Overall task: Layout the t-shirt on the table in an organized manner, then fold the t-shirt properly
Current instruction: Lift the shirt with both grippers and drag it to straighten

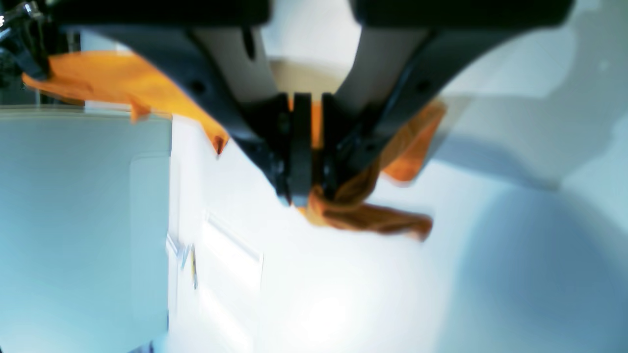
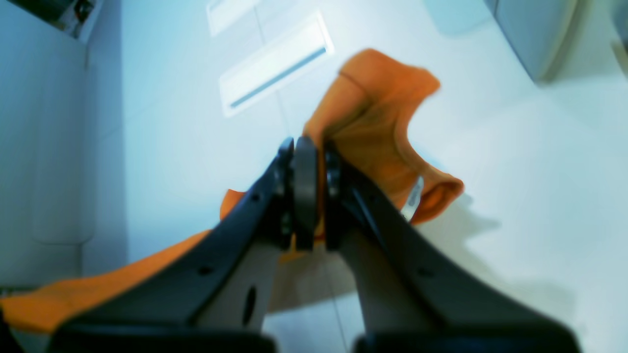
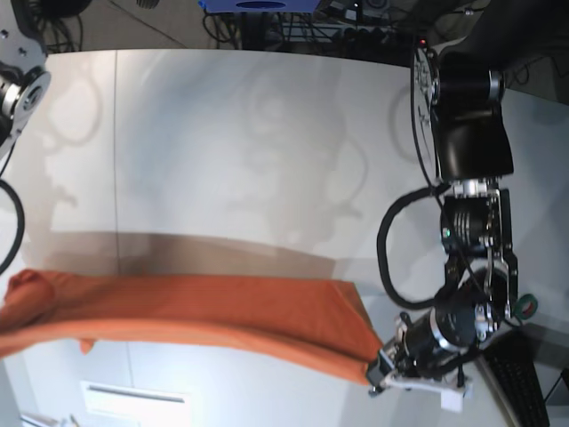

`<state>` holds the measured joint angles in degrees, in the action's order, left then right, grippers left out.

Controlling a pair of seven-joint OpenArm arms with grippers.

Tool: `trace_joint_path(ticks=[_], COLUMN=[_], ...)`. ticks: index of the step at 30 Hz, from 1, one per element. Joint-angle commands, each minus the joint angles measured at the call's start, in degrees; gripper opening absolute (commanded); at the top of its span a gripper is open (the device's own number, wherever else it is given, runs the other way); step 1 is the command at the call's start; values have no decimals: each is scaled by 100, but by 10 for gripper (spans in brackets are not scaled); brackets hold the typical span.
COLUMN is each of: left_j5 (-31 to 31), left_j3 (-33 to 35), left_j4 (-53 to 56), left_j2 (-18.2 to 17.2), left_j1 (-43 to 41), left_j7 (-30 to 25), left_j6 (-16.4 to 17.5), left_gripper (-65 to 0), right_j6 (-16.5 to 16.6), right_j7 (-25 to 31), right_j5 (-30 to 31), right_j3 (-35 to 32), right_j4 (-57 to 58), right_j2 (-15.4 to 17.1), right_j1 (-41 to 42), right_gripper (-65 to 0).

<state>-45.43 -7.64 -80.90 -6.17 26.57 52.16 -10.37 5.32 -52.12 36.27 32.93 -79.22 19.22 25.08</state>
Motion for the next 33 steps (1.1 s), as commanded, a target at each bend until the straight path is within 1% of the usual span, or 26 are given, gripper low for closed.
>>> trace_joint_path(ticks=[1,3,5,8,10,13,15,18,21,25,29,30,33], left_j5=[-138,-138,-138,-147,-165,-174,-174,-174,-174,-147,-138,-156,-174], left_j3=[12,12,12,12,12,12,12,12,12,12,-40,-40,-5], left_j4=[33,455,851,1255,1308,1185,974,543,139,-151,-160,-169,-178], left_j2=[42,103,209,244,244,244,226,200,191,182,-20,-81,-266], left_j1=[477,987,1471,2069,2262,2174,1761,943,38,-1202,-2178,-2371,-3004], left_j7=[-130,-139,-148,-385,-473,-482,-482,-482,-482,-491,-535,-614,-974], left_j6=[101,101,101,101,101,101,101,101,101,110,110,110,110], left_gripper=[-650,-650,-650,-650,-650,-650,-650,-650,-650,-650,-650,-650,-650], right_j6=[0,-9,-9,-9,-9,-9,-9,-9,26,44,44,52,70], right_j7=[205,293,618,1032,1040,1005,873,891,1005,1515,2113,2236,2605], right_j5=[70,70,70,70,70,78,78,87,96,87,87,87,87], right_j3=[-36,-167,-352,-756,-827,-818,-809,-800,-730,-405,-431,-431,-405], right_j4=[50,454,718,876,797,568,313,14,-30,76,454,551,788], right_j2=[210,333,482,737,851,922,922,851,561,69,-125,-212,-344], right_j1=[406,863,1171,1593,1742,1637,1268,494,-262,-1431,-2398,-2583,-3110], right_gripper=[-650,-650,-650,-650,-650,-650,-650,-650,-650,-650,-650,-650,-650])
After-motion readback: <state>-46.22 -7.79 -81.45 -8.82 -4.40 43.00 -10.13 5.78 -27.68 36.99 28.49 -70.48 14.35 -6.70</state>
